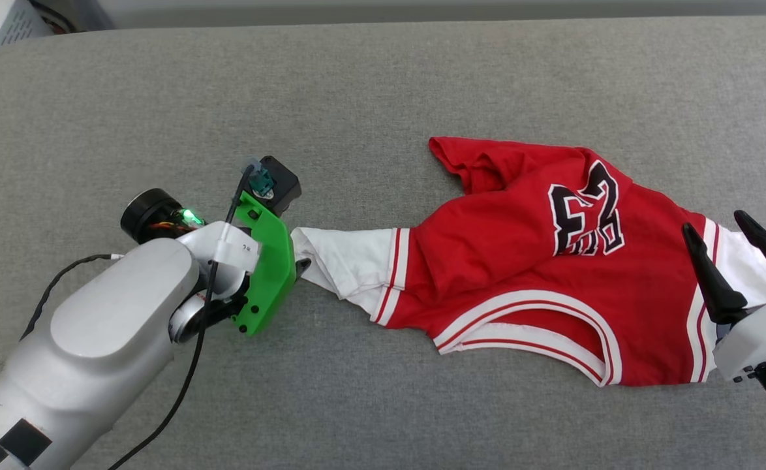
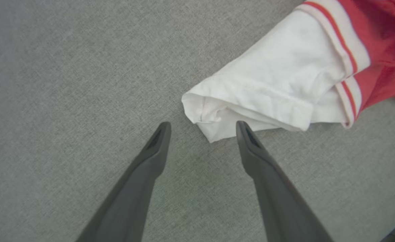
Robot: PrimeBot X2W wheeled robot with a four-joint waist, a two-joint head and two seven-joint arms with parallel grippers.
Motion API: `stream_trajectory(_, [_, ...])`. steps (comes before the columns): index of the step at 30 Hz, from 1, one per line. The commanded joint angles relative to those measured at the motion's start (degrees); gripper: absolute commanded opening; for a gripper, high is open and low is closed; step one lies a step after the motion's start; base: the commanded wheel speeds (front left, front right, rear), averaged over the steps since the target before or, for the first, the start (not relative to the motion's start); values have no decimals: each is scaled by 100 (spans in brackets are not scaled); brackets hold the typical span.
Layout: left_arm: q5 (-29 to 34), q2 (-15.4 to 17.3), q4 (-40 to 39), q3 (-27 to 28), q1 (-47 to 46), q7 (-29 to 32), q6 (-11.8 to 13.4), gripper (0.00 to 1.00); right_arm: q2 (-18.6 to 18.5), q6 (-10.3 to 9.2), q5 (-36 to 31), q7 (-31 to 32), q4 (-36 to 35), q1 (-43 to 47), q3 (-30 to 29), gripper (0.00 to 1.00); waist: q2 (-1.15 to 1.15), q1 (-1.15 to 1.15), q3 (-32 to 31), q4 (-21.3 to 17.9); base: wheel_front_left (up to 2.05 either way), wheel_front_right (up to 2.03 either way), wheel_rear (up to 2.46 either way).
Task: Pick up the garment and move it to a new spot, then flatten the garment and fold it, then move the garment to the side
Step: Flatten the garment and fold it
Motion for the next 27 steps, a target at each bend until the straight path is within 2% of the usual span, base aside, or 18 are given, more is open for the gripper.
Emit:
stream_trajectory(1, [-50, -2, 114, -78, -149, -80, -15, 100, 26, -4, 29, -52, 35, -135, 25, 100, 0, 0, 191, -166, 0, 0, 0])
stream_trajectory(6, [-31, -55, 606, -413, -336, -340, -15, 100, 54, -4, 32, -132, 158, -308, 142, 100, 0, 0, 405, -269, 0, 0, 0])
stream_trajectory(12, [-242, -100, 938, -980, -371, -267, -15, 100, 47, -4, 62, -254, 342, -423, 237, 100, 0, 0, 537, -311, 0, 0, 0])
stream_trajectory(13, [-275, -79, 941, -1075, -383, -286, -15, 13, 43, -4, 67, -277, 376, -426, 243, 100, 0, 0, 538, -307, 0, 0, 0])
stream_trajectory(14, [-310, -61, 942, -1128, -388, -314, -15, 0, 39, -4, 71, -295, 402, -427, 248, 100, 0, 0, 533, -304, 0, 0, 0])
stream_trajectory(18, [-502, 70, 850, -1181, -353, -778, -15, 0, 33, -4, 94, -368, 528, -383, 241, 100, 0, 0, 391, -246, 0, 0, 0])
stream_trajectory(22, [-766, 318, 685, -840, -178, -1469, 2, 0, 6, -4, 114, -413, 620, -275, 217, 100, 0, 0, 161, -132, 0, 0, 0])
stream_trajectory(27, [-1055, 776, 213, -505, 295, -2033, 254, 0, -10, -4, 155, -459, 678, -70, 134, 100, 0, 0, -98, 78, 0, 0, 0])
